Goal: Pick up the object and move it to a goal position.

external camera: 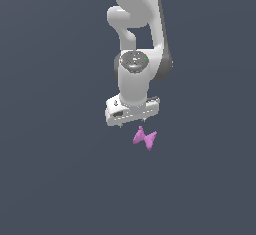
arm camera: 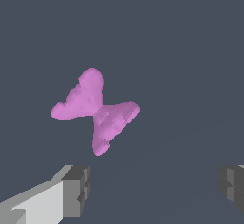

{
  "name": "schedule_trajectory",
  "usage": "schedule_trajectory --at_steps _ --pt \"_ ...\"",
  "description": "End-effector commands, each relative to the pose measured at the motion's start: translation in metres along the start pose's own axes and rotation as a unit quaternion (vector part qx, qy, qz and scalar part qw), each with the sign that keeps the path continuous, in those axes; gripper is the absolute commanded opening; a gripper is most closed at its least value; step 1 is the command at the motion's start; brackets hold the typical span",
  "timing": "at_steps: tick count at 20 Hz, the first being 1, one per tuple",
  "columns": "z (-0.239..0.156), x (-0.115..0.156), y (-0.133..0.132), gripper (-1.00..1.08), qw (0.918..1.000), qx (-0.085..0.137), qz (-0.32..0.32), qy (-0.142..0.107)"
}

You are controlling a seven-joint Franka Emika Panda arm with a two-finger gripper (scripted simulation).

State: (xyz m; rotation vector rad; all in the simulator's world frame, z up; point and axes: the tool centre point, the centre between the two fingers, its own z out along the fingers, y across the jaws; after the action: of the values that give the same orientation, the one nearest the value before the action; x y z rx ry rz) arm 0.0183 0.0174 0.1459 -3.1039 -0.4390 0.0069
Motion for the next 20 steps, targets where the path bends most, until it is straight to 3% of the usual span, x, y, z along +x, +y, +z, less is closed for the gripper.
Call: schedule_trajectory --at_steps 1,10,15,20 --pt "0.006 0.004 -0.004 1.08 0.9994 0.003 -0.036 -0.005" --pt "0.029 0.019 -0.021 1.08 0.9848 0.017 -0.171 -0.021" --pt "0.042 0.026 -0.031 1.08 0.9689 0.028 -0.244 -0.027" --pt "0.054 0.033 -0.04 1.08 0.948 0.04 -0.314 -0.031"
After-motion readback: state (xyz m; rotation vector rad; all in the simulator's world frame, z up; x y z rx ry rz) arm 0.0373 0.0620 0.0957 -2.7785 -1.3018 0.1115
